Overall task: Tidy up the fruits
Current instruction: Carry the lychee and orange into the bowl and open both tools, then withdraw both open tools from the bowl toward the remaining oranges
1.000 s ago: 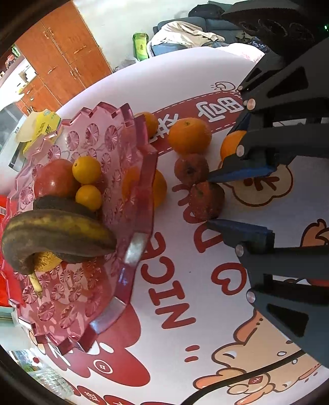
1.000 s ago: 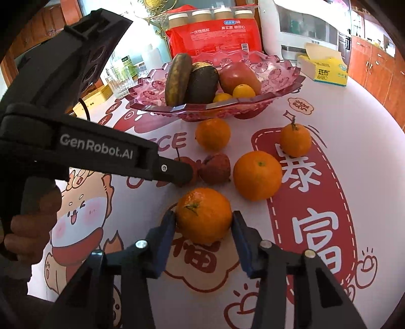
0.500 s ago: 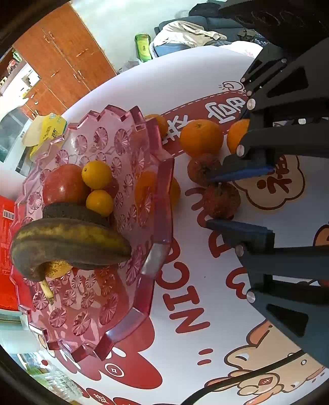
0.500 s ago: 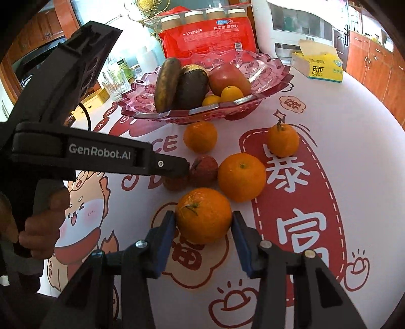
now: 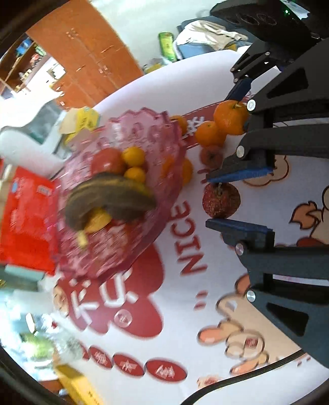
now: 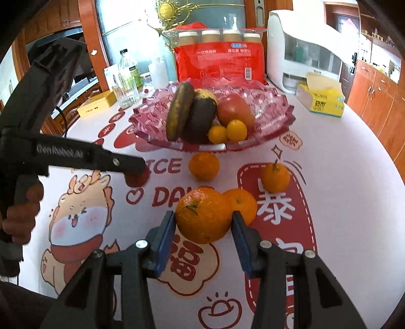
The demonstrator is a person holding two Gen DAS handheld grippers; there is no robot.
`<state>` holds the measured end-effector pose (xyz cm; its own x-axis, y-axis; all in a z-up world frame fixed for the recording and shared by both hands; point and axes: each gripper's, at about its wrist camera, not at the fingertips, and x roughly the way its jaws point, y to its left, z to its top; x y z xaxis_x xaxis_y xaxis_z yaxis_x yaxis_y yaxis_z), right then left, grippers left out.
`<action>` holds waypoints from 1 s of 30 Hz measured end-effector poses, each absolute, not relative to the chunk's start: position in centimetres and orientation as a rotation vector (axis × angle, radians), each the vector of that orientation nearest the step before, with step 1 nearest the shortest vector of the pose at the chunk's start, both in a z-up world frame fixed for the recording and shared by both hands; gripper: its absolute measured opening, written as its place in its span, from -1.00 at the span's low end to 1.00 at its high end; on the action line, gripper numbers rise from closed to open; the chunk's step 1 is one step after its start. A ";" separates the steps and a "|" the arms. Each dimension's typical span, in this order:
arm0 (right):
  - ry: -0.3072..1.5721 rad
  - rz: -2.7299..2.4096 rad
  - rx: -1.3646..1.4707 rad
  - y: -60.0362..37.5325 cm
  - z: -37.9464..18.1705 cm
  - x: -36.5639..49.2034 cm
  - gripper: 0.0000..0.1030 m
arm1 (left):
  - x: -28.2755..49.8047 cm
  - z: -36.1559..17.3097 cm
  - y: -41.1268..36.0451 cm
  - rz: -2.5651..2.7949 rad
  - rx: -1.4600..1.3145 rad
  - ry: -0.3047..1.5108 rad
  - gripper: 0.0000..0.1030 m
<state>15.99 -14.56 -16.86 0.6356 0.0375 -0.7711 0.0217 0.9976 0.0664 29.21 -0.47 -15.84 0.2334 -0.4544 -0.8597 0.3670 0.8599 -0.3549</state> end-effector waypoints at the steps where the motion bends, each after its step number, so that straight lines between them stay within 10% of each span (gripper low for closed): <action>1: 0.874 0.013 0.076 -14.6 -16.4 16.1 -0.13 | 29.5 -15.0 0.1 -0.551 -0.087 1.187 -0.48; 21: 0.803 -0.057 0.173 -17.0 -12.1 22.2 -0.11 | 34.8 -10.7 -0.2 -0.529 -0.092 1.017 -0.47; 30: 0.836 -0.083 0.229 -17.5 -12.6 22.6 0.19 | 33.9 -10.4 -0.2 -0.558 -0.076 1.033 0.46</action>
